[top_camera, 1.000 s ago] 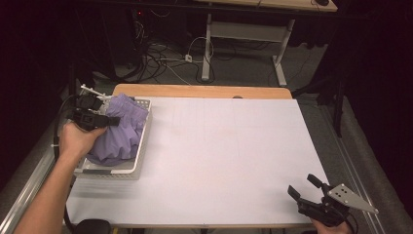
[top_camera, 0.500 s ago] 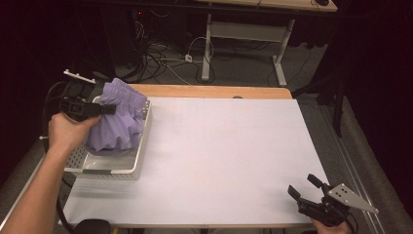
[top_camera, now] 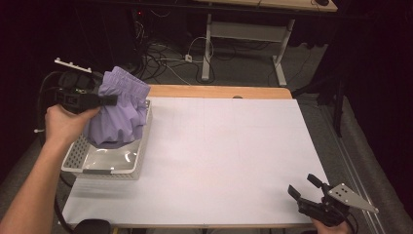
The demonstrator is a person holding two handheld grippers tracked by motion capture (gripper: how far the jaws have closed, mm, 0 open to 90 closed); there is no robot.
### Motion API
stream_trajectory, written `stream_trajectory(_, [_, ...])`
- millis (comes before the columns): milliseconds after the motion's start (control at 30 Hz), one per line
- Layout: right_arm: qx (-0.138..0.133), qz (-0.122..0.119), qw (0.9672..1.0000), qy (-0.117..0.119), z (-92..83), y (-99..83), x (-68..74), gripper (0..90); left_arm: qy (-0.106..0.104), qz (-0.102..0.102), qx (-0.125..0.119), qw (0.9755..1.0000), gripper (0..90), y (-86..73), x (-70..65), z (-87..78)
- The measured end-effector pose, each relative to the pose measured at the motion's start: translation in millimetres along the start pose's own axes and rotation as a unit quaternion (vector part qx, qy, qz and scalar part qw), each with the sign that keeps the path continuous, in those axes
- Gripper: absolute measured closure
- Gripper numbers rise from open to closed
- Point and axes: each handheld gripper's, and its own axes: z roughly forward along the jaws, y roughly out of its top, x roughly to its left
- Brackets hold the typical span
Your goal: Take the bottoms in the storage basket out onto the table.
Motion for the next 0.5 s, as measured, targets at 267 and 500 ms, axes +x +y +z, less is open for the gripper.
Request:
stream_trajectory(267, [0.0,0.001,1.0,-0.001,-0.2,0.0,0.2,16.7,-0.021,0.018,-0.013,0.9995,79.1,8.9,-16.1,-3.3])
stream_trajectory(500, [-0.001,-0.001,1.0,0.002,-0.2,0.0,0.3,16.7,-0.035,0.037,-0.023,0.9985,79.1,14.8,-31.1,-3.2])
